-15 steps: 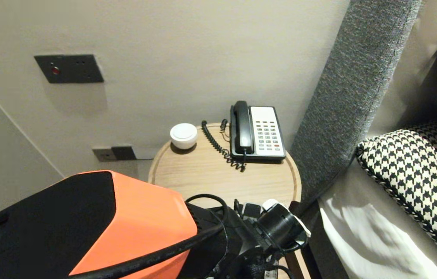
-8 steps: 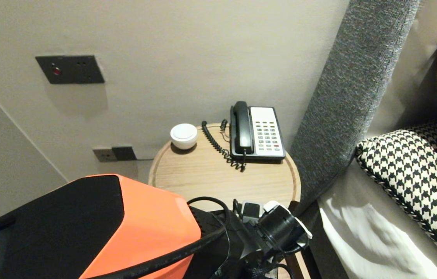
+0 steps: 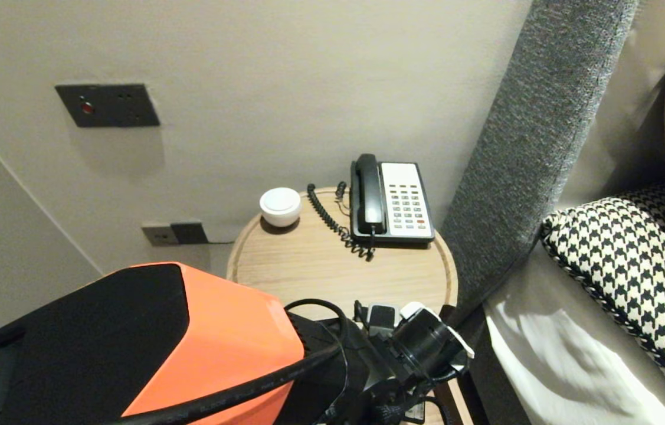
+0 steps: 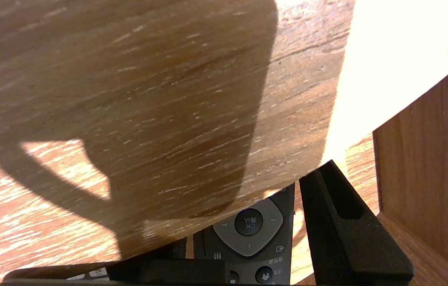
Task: Put the remote controls on the table in the drawer one by one
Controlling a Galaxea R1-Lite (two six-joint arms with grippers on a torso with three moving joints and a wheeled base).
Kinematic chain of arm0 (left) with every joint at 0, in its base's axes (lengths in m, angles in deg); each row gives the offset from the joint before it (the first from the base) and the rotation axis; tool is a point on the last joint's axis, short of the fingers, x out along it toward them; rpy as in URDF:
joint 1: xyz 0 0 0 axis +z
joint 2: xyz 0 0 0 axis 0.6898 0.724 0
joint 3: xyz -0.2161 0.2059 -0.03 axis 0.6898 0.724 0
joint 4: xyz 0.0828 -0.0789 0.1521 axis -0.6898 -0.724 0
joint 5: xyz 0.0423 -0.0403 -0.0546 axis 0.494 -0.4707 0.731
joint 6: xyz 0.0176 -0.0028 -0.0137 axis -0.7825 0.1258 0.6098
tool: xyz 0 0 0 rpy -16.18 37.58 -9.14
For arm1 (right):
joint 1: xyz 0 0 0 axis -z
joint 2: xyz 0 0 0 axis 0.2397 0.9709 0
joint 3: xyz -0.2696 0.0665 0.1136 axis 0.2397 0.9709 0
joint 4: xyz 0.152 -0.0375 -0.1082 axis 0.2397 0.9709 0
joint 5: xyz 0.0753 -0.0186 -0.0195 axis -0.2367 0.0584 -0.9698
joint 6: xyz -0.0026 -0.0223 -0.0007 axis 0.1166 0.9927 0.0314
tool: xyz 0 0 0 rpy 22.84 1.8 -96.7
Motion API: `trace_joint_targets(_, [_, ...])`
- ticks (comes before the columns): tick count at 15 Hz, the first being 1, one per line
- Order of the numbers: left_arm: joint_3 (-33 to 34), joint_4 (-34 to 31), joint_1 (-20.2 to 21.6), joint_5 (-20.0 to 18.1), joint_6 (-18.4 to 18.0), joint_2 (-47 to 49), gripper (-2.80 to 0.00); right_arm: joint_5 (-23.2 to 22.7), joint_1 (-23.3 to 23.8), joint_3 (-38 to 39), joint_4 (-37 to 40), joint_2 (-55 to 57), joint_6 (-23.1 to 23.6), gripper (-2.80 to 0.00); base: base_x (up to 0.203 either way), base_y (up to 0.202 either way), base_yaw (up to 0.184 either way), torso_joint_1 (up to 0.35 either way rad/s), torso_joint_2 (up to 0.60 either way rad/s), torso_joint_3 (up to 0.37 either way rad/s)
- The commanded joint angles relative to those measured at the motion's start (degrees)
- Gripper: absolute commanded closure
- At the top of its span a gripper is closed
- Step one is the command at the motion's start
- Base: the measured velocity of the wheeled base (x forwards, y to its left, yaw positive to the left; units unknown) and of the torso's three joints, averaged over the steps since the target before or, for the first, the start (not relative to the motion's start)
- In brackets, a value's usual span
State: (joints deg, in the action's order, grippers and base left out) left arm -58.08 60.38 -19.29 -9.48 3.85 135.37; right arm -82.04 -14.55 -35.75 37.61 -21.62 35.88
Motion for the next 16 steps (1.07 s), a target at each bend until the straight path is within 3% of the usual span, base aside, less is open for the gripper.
trace_joint_targets(1, [0.7, 0.1, -0.1, 1.3, 0.2, -0.7, 0.0, 0.0, 0.0, 2.3, 0.0, 0.0, 0.0, 0.0, 0.0, 0.0, 0.0, 0.0, 0.0, 0.0])
trace_joint_targets(6, [2.6, 3.1, -0.2, 5.2, -1.0, -1.8, 0.0, 0.0, 0.0, 2.3, 0.0, 0.0, 0.0, 0.0, 0.0, 0.0, 0.0, 0.0, 0.0, 0.0])
trace_joint_targets(16, [10.3, 6.5, -0.6, 4.8, -1.1, -7.4, 0.0, 0.0, 0.0, 2.3, 0.0, 0.0, 0.0, 0.0, 0.0, 0.0, 0.0, 0.0, 0.0, 0.0])
